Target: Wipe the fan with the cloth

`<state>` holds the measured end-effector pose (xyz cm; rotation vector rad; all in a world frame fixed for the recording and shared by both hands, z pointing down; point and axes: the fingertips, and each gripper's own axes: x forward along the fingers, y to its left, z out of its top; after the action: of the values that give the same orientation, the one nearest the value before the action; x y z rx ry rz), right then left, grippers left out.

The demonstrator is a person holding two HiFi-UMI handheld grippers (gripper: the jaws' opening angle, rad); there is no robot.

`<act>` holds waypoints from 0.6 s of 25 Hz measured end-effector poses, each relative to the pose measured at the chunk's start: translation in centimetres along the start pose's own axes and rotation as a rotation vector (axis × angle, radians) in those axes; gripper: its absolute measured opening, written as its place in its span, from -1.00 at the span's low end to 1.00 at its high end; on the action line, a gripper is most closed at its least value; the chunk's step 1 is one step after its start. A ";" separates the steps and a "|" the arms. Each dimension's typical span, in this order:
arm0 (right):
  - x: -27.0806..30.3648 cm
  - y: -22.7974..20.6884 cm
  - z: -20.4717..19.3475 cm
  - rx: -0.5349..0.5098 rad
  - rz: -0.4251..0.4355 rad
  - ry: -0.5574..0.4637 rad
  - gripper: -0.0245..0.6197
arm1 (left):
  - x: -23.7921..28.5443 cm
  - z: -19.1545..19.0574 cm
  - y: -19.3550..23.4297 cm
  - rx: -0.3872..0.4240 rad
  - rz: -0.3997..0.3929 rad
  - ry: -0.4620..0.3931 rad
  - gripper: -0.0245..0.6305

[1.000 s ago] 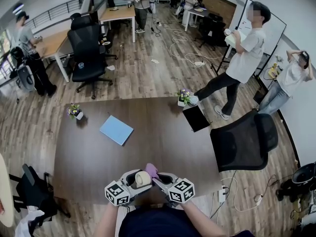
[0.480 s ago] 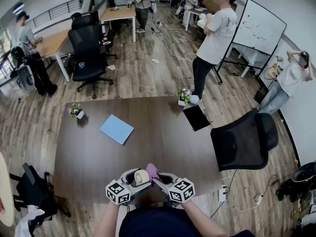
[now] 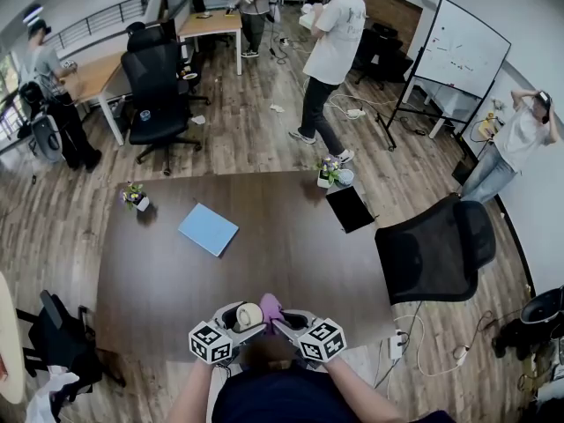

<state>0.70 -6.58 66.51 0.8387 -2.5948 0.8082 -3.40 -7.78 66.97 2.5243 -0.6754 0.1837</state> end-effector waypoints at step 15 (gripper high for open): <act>0.4 -0.8 -2.6 0.016 -0.025 0.076 -0.63 | -0.5 -4.8 3.9 -0.108 0.164 0.100 0.23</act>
<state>1.18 -5.77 69.08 0.8270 -2.5098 0.8381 -5.73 -8.03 72.68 2.3403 -0.8296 0.3205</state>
